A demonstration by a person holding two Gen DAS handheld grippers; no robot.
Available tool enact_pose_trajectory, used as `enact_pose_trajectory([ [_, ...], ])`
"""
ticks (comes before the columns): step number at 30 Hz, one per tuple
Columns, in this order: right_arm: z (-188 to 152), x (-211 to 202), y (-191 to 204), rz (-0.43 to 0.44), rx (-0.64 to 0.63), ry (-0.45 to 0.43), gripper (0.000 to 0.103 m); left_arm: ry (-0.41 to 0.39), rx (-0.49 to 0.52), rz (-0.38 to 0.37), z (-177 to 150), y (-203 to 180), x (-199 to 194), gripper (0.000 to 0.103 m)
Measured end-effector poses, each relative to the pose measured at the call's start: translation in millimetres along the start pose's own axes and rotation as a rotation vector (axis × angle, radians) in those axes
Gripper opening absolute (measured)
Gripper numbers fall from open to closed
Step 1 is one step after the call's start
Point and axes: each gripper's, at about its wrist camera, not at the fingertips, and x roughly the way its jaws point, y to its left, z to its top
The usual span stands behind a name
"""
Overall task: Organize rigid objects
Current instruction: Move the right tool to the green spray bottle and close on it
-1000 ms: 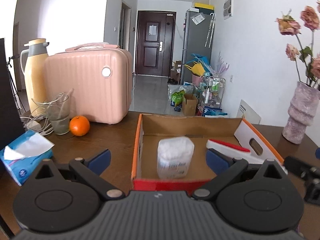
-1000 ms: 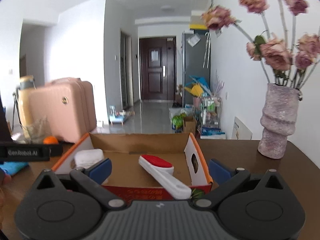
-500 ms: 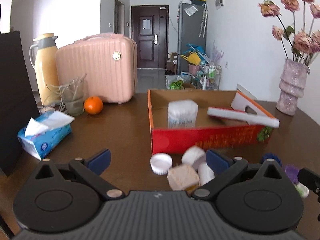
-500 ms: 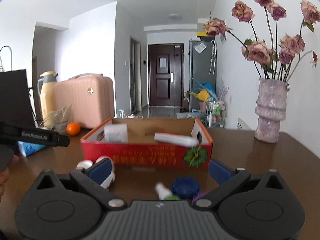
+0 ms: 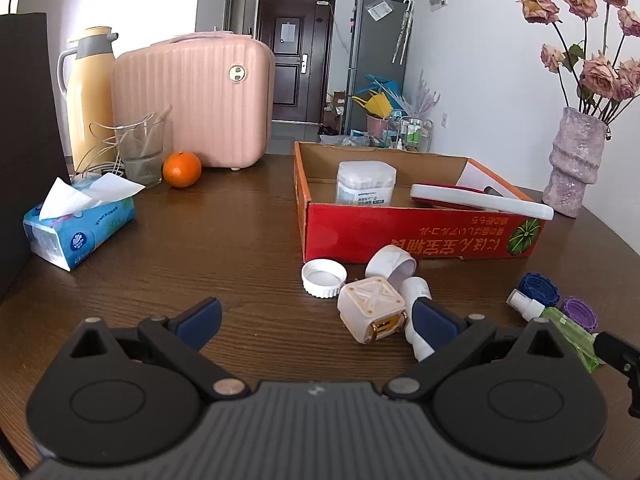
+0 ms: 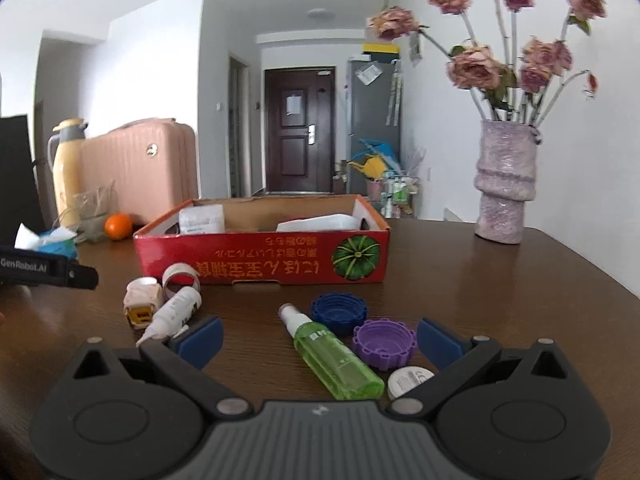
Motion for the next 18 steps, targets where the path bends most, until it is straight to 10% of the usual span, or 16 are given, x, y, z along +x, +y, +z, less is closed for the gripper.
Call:
enact_pose_trajectory([
  [18,6,79,-2,0.08,-0.115,0.22,0.053,0.046,-0.017,0.017,-5,4,19,0.103],
])
